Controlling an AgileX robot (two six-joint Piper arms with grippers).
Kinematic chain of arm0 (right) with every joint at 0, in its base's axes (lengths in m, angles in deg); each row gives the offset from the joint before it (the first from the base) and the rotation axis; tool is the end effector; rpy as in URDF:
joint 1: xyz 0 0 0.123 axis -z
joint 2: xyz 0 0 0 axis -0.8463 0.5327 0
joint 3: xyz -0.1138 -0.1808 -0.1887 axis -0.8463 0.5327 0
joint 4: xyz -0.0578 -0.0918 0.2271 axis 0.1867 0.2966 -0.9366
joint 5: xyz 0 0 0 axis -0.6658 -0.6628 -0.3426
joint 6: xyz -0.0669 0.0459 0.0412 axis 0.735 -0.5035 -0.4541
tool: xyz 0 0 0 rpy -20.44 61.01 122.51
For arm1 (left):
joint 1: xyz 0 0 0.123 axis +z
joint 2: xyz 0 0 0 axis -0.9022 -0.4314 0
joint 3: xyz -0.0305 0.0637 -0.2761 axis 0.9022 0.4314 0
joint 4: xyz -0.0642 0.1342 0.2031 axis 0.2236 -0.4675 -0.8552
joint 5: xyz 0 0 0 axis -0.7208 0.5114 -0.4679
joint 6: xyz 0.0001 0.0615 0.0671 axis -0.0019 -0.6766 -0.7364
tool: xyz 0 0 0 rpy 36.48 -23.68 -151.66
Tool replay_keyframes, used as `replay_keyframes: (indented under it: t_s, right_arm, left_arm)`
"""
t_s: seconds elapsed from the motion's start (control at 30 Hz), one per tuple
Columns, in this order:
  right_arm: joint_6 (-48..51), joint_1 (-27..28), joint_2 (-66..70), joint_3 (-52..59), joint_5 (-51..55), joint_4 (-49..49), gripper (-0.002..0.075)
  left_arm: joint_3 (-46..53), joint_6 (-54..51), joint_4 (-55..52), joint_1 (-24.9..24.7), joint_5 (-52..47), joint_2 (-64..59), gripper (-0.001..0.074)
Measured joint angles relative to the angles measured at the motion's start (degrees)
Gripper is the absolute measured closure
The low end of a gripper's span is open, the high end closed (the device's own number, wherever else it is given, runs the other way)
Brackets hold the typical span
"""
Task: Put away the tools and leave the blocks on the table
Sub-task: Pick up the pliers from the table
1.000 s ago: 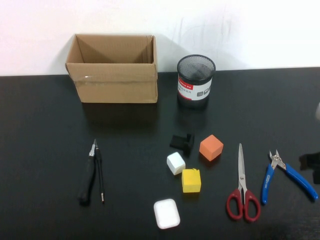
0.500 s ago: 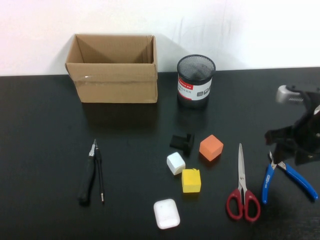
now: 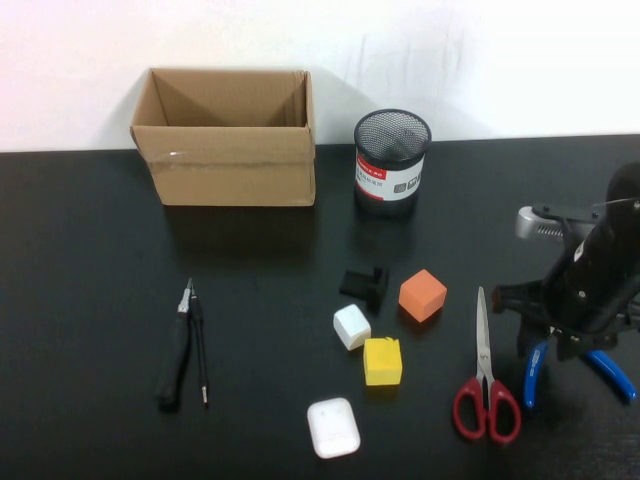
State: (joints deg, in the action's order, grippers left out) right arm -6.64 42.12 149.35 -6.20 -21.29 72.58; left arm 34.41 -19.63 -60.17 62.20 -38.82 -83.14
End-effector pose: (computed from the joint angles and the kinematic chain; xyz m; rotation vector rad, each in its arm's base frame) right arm 0.3172 0.0952 0.1891 0.1530 2.9341 0.1993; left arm 0.0536 -0.0045 0.1727 0.1459 1.8464 0.0177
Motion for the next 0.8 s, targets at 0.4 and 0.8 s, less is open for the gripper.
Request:
replay_keyframes:
  t_s: [0.4,0.8]
  right_arm:
    - [-0.3,0.0,3.4,0.0,-2.9,1.1,0.0438]
    - [6.5,0.0,3.4,-3.1,0.7,1.4,0.0732]
  left_arm:
    - [0.0,0.0,0.0,0.0,0.0,0.0,0.0739]
    - [0.0,0.0,0.0,0.0,0.0,0.0,0.0739]
